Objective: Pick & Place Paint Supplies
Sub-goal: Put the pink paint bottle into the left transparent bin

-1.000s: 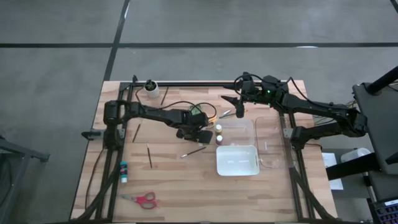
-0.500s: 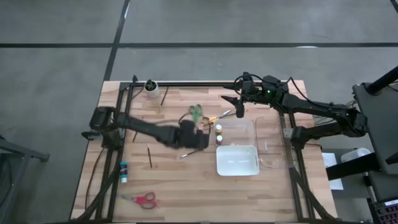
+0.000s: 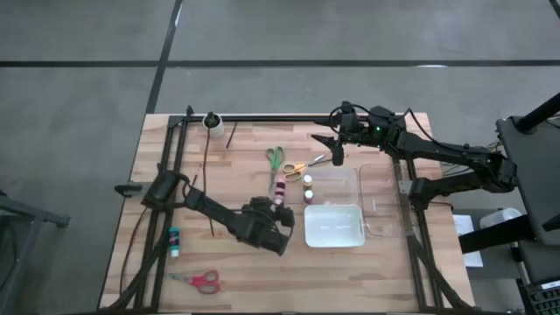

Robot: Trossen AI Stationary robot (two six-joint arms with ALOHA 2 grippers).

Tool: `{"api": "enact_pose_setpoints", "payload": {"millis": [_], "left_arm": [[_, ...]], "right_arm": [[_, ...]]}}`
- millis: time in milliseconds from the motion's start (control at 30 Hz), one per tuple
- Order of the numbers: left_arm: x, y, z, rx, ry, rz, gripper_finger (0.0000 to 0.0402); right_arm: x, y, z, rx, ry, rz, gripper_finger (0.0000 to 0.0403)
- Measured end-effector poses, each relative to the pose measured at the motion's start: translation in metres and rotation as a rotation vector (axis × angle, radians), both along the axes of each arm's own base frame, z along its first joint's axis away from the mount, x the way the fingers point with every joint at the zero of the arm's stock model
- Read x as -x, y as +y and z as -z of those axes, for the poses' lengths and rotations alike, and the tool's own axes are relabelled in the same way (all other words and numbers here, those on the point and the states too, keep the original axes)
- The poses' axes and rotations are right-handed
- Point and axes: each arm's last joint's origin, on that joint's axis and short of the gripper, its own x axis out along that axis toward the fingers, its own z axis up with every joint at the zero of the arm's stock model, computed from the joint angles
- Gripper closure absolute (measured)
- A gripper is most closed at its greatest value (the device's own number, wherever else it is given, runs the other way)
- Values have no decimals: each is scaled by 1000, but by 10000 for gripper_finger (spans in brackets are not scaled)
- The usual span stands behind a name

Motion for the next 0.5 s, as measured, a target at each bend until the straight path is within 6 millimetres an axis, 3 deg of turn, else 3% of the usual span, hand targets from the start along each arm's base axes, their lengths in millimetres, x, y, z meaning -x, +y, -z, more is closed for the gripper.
{"api": "enact_pose_setpoints", "payload": {"millis": [233, 500], "left_arm": [[-16, -6, 11, -56, 48, 56, 211], [-16, -4, 15, -83, 55, 53, 216]], "right_arm": [[0, 0, 0, 0, 0, 0, 186], [0, 0, 0, 0, 0, 0, 186]]}}
